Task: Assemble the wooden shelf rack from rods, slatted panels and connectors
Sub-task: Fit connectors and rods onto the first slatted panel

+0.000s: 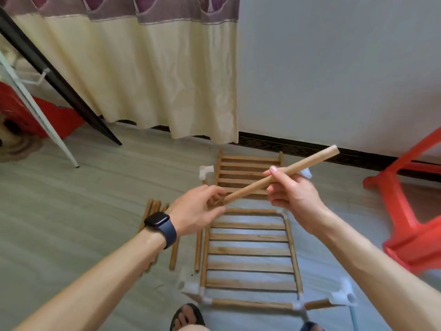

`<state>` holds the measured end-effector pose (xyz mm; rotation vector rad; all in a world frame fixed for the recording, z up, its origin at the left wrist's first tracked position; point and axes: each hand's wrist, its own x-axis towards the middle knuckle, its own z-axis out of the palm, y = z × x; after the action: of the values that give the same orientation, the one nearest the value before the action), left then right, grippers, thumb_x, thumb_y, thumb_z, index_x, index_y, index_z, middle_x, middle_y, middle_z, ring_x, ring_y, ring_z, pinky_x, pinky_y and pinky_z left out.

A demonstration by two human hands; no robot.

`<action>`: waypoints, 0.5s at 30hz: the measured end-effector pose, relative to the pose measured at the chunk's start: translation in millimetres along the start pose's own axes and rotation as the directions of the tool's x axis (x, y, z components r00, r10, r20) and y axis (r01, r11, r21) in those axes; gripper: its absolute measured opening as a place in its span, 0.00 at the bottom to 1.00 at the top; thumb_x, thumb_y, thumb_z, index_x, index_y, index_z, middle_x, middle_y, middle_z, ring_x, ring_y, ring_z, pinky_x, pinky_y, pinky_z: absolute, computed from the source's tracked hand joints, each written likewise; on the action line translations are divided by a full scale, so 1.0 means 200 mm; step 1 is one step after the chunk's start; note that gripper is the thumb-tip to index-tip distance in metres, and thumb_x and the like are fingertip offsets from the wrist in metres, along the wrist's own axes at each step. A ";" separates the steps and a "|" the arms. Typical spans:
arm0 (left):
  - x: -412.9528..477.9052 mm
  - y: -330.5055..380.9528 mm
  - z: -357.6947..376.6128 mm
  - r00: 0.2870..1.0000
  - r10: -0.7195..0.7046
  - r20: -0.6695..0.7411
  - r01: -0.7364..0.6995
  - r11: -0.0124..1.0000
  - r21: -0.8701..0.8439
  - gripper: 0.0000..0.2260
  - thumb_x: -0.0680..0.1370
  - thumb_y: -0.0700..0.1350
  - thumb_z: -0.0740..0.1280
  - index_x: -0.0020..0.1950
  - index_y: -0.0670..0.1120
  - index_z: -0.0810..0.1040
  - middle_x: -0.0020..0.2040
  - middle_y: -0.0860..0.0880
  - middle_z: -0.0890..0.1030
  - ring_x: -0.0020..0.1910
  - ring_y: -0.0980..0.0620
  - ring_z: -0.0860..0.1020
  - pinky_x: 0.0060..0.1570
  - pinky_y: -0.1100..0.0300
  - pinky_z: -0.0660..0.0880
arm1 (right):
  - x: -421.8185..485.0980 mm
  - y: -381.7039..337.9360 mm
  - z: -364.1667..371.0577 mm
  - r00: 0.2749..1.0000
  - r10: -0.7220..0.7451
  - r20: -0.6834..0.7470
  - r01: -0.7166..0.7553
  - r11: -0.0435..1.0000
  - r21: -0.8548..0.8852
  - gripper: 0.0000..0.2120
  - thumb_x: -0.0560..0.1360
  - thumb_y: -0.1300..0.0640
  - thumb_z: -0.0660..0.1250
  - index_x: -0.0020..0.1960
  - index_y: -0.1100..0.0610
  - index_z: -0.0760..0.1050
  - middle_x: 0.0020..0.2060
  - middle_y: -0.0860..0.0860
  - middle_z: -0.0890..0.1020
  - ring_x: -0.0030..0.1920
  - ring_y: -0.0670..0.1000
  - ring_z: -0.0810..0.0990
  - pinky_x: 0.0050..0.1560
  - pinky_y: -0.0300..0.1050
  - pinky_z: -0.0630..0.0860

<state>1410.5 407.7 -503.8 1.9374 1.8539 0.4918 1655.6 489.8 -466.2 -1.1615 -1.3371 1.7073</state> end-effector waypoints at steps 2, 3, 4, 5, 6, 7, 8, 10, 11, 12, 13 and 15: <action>-0.18 -0.03 0.08 0.996 -0.060 0.070 0.061 0.998 -0.005 0.16 0.80 0.59 0.65 0.68 0.60 0.72 0.60 0.60 0.76 0.57 0.61 0.74 0.58 0.56 0.76 | -0.16 0.08 -0.10 0.998 -0.064 -0.008 0.063 0.989 -0.133 0.12 0.80 0.49 0.66 0.55 0.56 0.82 0.37 0.54 0.84 0.40 0.51 0.84 0.45 0.45 0.80; -0.27 -0.05 0.14 0.991 -0.088 0.104 0.089 0.996 -0.007 0.16 0.80 0.60 0.64 0.67 0.60 0.72 0.61 0.60 0.75 0.58 0.61 0.74 0.60 0.57 0.75 | -0.24 0.14 -0.14 0.997 -0.077 -0.008 0.073 0.968 -0.241 0.11 0.79 0.48 0.66 0.54 0.53 0.82 0.39 0.52 0.85 0.42 0.49 0.85 0.47 0.46 0.80; -0.37 -0.06 0.20 0.985 -0.114 0.132 0.117 0.993 -0.014 0.16 0.80 0.60 0.63 0.67 0.60 0.73 0.62 0.60 0.74 0.59 0.62 0.73 0.60 0.60 0.73 | -0.32 0.22 -0.18 0.996 -0.092 -0.012 0.081 0.930 -0.358 0.11 0.79 0.46 0.66 0.54 0.50 0.82 0.41 0.50 0.86 0.43 0.46 0.85 0.48 0.46 0.81; -0.45 -0.07 0.26 0.979 -0.140 0.147 0.145 0.989 -0.028 0.16 0.81 0.60 0.63 0.67 0.60 0.73 0.63 0.60 0.73 0.60 0.62 0.72 0.60 0.62 0.71 | -0.39 0.30 -0.22 0.993 -0.113 -0.011 0.096 0.886 -0.454 0.10 0.78 0.45 0.65 0.53 0.48 0.81 0.41 0.47 0.86 0.43 0.45 0.86 0.48 0.46 0.81; -0.52 -0.08 0.33 0.975 -0.165 0.150 0.173 0.984 -0.046 0.15 0.81 0.59 0.63 0.66 0.59 0.74 0.63 0.60 0.73 0.60 0.62 0.71 0.59 0.65 0.70 | -0.45 0.38 -0.26 0.991 -0.136 -0.003 0.114 0.841 -0.528 0.10 0.77 0.43 0.64 0.52 0.46 0.81 0.41 0.44 0.86 0.43 0.43 0.85 0.47 0.46 0.82; -0.58 -0.08 0.39 0.971 -0.190 0.142 0.201 0.977 -0.065 0.13 0.81 0.58 0.63 0.65 0.59 0.75 0.61 0.60 0.72 0.59 0.63 0.71 0.57 0.68 0.68 | -0.51 0.46 -0.30 0.989 -0.150 0.004 0.122 0.788 -0.603 0.10 0.77 0.40 0.63 0.51 0.42 0.79 0.40 0.40 0.86 0.42 0.40 0.85 0.45 0.46 0.83; -0.62 -0.09 0.43 0.972 -0.207 0.111 0.216 0.973 -0.082 0.11 0.81 0.57 0.64 0.61 0.59 0.77 0.59 0.60 0.72 0.57 0.63 0.72 0.54 0.69 0.68 | -0.55 0.53 -0.33 0.987 -0.162 -0.003 0.116 0.716 -0.688 0.09 0.76 0.38 0.62 0.49 0.39 0.78 0.38 0.36 0.84 0.41 0.37 0.84 0.43 0.45 0.82; -0.64 -0.09 0.51 0.976 -0.215 0.024 0.216 0.971 -0.104 0.08 0.79 0.58 0.63 0.54 0.59 0.78 0.53 0.61 0.71 0.52 0.63 0.73 0.48 0.69 0.68 | -0.60 0.62 -0.37 0.975 -0.218 -0.036 0.094 0.555 -0.826 0.05 0.76 0.37 0.62 0.45 0.34 0.76 0.31 0.34 0.81 0.36 0.35 0.81 0.39 0.43 0.78; -0.62 -0.08 0.53 0.977 -0.214 -0.011 0.212 0.971 -0.107 0.07 0.78 0.58 0.62 0.51 0.60 0.78 0.51 0.62 0.71 0.50 0.63 0.74 0.47 0.68 0.69 | -0.60 0.64 -0.38 0.961 -0.273 -0.052 0.093 0.493 -0.865 0.05 0.76 0.38 0.63 0.44 0.34 0.77 0.29 0.34 0.78 0.34 0.35 0.79 0.35 0.42 0.75; -0.59 -0.08 0.54 0.976 -0.215 -0.036 0.211 0.972 -0.106 0.07 0.78 0.57 0.61 0.49 0.59 0.78 0.50 0.61 0.71 0.48 0.62 0.74 0.45 0.67 0.70 | -0.59 0.66 -0.39 0.942 -0.330 -0.068 0.093 0.447 -0.890 0.07 0.76 0.38 0.63 0.44 0.36 0.79 0.28 0.33 0.75 0.32 0.36 0.76 0.33 0.40 0.72; -0.56 -0.07 0.54 0.975 -0.217 -0.046 0.212 0.972 -0.101 0.06 0.79 0.55 0.61 0.49 0.59 0.78 0.50 0.60 0.71 0.48 0.61 0.75 0.45 0.65 0.71 | -0.57 0.67 -0.39 0.924 -0.373 -0.079 0.093 0.421 -0.902 0.10 0.75 0.38 0.62 0.45 0.38 0.81 0.28 0.32 0.74 0.32 0.36 0.74 0.32 0.39 0.70; -0.46 -0.06 0.52 0.973 -0.230 -0.025 0.227 0.971 -0.078 0.07 0.81 0.51 0.62 0.52 0.56 0.80 0.53 0.57 0.71 0.50 0.58 0.75 0.47 0.62 0.74 | -0.49 0.67 -0.38 0.912 -0.400 -0.093 0.098 0.432 -0.897 0.14 0.76 0.35 0.59 0.48 0.38 0.81 0.31 0.36 0.78 0.33 0.37 0.76 0.32 0.41 0.74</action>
<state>1449.4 310.2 -596.6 1.6501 2.0187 0.5147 1766.0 397.3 -578.0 -1.5497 -2.1491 0.4614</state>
